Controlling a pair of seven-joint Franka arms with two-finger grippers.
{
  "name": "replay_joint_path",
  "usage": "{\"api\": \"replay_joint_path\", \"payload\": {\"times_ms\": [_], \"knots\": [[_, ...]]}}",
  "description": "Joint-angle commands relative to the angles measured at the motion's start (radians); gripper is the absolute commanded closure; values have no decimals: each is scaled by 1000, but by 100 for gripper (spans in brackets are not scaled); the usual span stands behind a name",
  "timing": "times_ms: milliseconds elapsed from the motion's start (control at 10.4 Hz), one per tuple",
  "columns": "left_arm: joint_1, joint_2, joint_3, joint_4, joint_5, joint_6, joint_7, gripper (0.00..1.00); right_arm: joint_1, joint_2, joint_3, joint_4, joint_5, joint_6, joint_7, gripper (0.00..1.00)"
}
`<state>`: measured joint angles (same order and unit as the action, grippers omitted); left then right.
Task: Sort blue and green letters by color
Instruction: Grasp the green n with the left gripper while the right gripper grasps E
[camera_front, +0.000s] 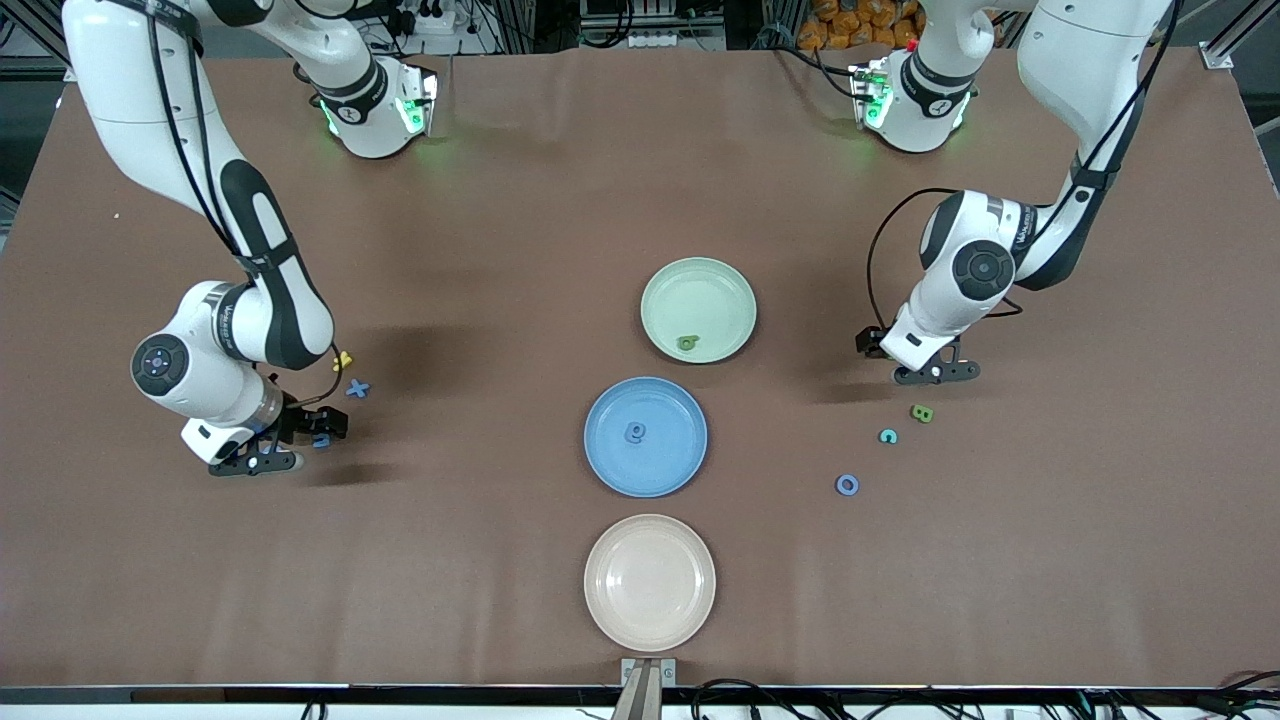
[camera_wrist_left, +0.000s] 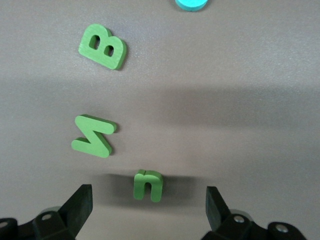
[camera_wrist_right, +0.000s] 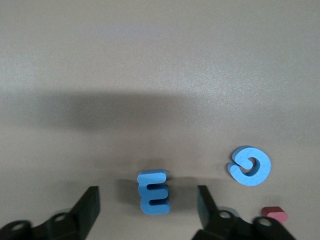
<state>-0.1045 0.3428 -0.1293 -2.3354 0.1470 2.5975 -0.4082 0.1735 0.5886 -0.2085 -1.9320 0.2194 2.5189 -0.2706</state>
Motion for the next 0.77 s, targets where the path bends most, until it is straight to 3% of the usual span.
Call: {"api": "replay_joint_path", "payload": {"times_ms": [0, 192, 671], "knots": [[8, 12, -6, -19, 22, 65, 19, 0, -28, 11, 21, 1, 21, 21, -25, 32], [9, 12, -4, -25, 22, 69, 28, 0, -29, 13, 23, 1, 21, 23, -25, 39], [20, 27, -6, -24, 20, 70, 39, 0, -29, 14, 26, 5, 21, 21, -24, 83]]}}
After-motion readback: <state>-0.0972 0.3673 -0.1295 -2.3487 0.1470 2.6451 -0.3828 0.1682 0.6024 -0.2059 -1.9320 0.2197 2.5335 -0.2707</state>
